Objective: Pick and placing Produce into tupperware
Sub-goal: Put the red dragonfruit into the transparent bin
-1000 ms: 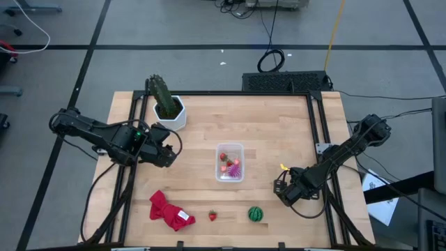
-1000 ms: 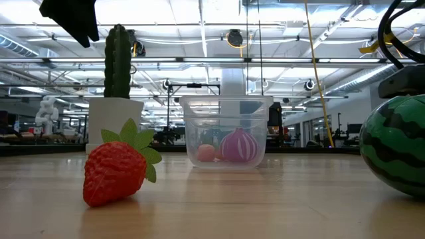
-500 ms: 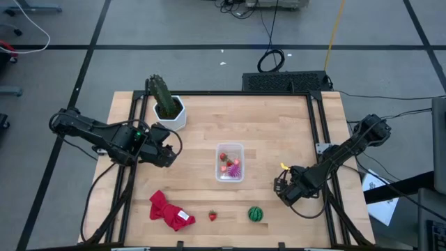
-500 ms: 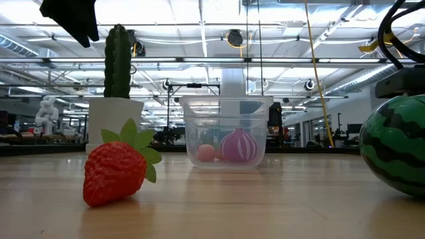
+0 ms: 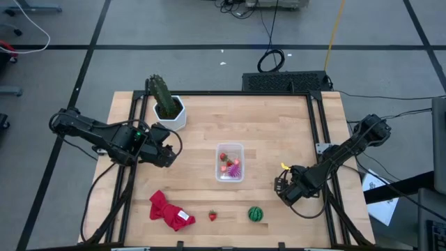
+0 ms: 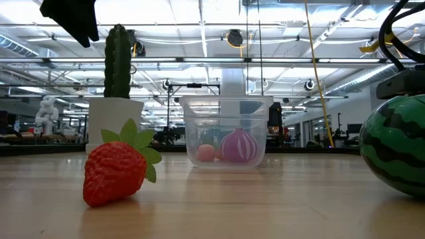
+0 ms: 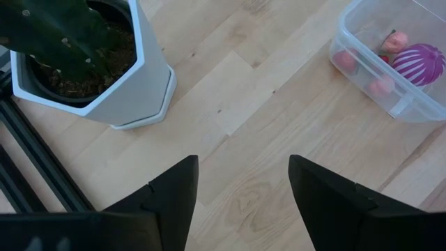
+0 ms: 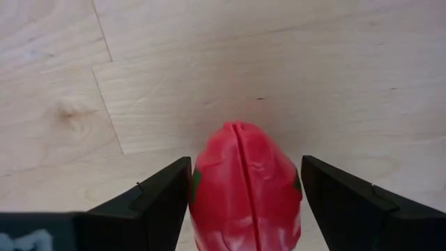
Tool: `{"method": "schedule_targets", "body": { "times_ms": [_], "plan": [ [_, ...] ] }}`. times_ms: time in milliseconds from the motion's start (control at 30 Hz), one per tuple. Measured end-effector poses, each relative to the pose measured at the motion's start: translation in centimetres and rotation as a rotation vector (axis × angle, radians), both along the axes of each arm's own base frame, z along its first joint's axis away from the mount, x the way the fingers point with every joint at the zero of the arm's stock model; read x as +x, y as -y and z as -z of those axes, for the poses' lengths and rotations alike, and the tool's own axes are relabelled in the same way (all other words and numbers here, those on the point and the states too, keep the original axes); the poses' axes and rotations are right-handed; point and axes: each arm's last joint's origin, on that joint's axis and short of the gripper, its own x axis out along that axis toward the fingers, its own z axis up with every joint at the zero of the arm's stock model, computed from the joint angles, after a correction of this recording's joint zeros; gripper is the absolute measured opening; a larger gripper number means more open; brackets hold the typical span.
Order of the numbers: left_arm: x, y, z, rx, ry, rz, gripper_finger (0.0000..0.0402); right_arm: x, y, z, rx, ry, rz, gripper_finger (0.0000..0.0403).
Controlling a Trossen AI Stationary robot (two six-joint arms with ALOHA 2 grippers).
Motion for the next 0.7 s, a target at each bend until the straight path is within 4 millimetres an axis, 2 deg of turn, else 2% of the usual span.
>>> {"method": "schedule_targets", "body": {
  "times_ms": [700],
  "plan": [
    [0.0,0.0,0.01,-0.001,0.002,-0.004,0.023,0.0,0.0,0.0,0.0,0.0,-0.008,0.0263]
  ]
}}
